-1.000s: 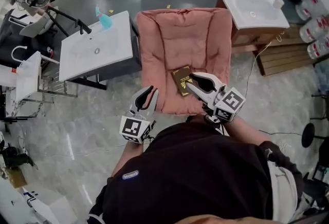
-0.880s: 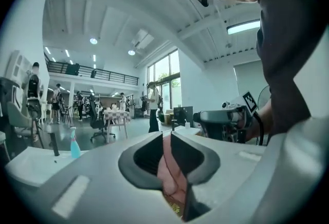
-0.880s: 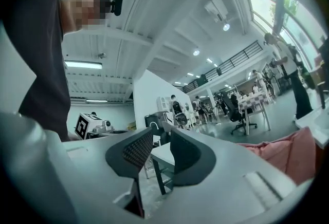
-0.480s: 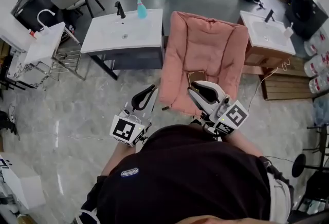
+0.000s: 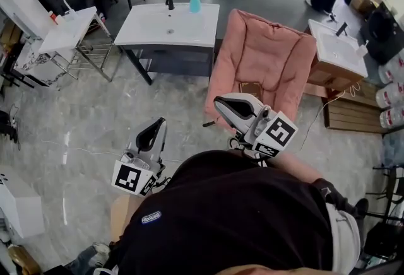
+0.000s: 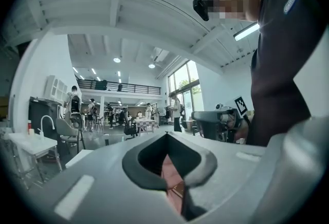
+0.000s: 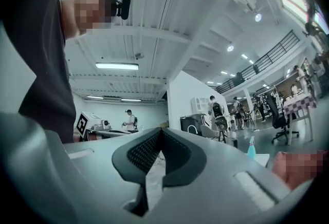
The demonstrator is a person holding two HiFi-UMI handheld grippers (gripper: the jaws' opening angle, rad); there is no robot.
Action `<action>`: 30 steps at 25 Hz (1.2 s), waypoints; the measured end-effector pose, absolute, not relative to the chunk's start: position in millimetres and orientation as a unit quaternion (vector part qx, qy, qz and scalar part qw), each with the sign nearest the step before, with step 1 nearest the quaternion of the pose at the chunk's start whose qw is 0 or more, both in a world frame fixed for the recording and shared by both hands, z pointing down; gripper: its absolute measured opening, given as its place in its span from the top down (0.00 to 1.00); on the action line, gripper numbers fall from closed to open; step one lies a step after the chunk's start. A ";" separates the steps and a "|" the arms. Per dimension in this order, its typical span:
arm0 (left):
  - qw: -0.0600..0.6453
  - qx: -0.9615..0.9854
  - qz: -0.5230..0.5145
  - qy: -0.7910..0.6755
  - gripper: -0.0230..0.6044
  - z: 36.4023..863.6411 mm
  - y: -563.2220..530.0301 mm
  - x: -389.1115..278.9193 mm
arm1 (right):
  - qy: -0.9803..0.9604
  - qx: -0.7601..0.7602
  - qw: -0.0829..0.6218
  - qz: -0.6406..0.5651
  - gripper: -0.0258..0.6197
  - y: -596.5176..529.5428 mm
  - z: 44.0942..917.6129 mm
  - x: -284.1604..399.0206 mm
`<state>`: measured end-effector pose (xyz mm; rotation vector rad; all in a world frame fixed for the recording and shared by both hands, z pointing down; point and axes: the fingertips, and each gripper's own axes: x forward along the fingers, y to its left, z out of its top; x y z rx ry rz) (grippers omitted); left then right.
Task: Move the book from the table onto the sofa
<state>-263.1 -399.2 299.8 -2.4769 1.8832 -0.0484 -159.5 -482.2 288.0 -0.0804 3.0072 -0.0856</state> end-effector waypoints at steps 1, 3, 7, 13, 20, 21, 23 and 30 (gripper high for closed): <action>0.013 -0.789 -0.016 0.614 0.95 300.2 -391.3 -269.0 | 0.997 -0.020 0.066 -0.027 0.91 -479.7 285.1 -163.7; 0.007 -0.775 -0.017 0.632 0.95 302.5 -377.6 -279.0 | 0.997 -0.009 0.071 -0.031 0.91 -476.9 279.8 -169.4; -0.001 -0.756 -0.020 0.655 0.95 303.9 -359.2 -289.2 | 0.996 0.007 0.079 -0.041 0.91 -475.9 270.5 -177.7; -0.015 -0.751 -0.019 0.660 0.95 307.7 -352.0 -294.6 | 0.996 0.010 0.074 -0.043 0.91 -471.5 271.3 -179.0; -0.011 -0.767 -0.015 0.641 0.95 305.9 -368.8 -288.1 | 0.996 -0.017 0.071 -0.041 0.91 -481.0 272.5 -165.1; -0.012 -0.769 -0.015 0.639 0.95 306.6 -371.3 -286.7 | 0.996 -0.021 0.070 -0.042 0.91 -482.7 273.6 -162.3; -0.015 -0.773 -0.014 0.634 0.95 308.7 -375.7 -284.4 | 0.996 -0.031 0.067 -0.044 0.91 -485.7 276.1 -157.3; -0.019 -0.783 -0.013 0.621 0.95 317.0 -389.7 -277.4 | 0.996 -0.047 0.064 -0.044 0.91 -494.2 283.1 -147.7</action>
